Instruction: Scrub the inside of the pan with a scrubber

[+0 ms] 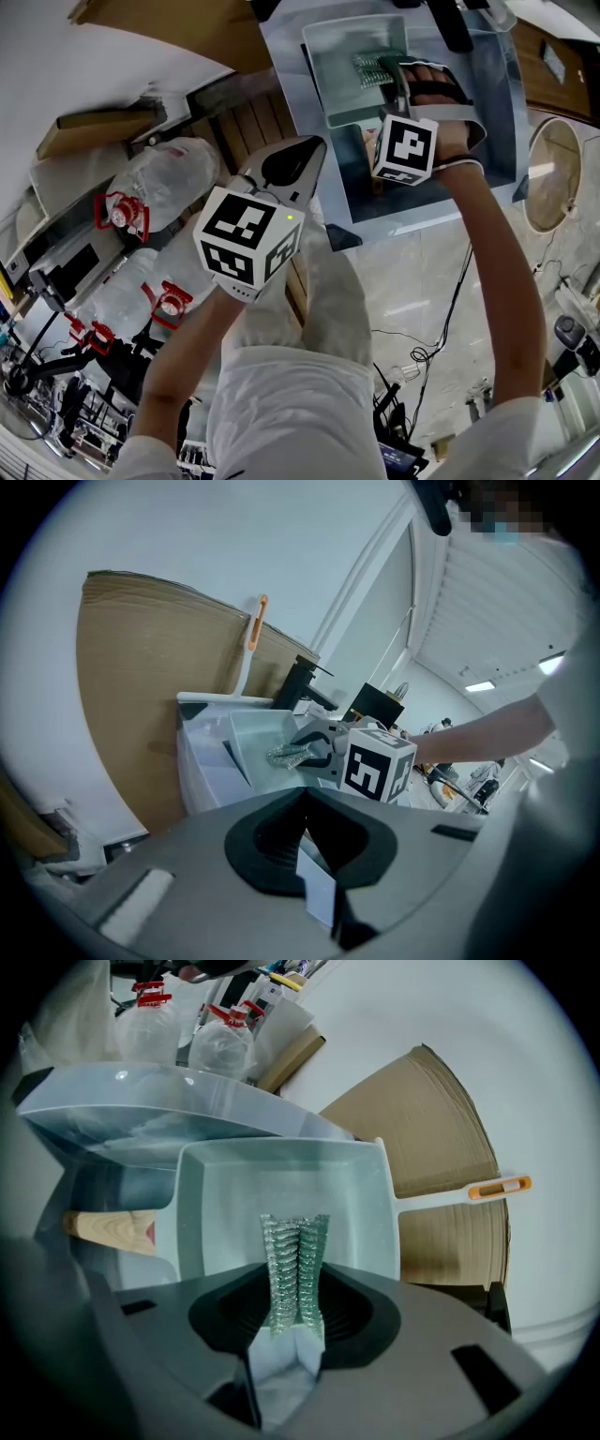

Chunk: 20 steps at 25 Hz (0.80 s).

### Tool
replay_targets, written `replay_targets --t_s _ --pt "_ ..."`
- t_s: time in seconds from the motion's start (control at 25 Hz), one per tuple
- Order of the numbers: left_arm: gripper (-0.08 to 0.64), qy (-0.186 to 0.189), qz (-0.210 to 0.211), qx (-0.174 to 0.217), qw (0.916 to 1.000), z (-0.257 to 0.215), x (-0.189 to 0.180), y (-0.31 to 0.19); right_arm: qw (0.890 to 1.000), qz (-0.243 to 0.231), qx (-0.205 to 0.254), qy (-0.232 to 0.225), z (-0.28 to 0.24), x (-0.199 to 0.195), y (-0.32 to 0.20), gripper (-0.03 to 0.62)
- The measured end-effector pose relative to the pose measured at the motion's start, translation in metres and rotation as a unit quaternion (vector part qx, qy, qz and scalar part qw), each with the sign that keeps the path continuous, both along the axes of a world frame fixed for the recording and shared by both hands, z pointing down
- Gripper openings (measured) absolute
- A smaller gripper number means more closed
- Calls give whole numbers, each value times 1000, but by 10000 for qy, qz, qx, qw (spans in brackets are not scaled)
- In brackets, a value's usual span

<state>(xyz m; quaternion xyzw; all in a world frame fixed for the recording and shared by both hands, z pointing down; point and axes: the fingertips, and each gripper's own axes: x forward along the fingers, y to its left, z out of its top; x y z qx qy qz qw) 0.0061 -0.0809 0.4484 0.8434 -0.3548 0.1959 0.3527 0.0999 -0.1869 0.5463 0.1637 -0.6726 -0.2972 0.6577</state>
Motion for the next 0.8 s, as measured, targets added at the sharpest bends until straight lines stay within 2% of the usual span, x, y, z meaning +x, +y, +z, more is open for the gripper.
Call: replay_targets --t_s 0.56,0.8 --pt "5 -2 50 -13 10000 0 7 7 9988 -79 -467 125 31 17 59 129" --pt "5 8 60 3 10000 -2 9 10 9957 242 -890 -100 34 16 62 127"
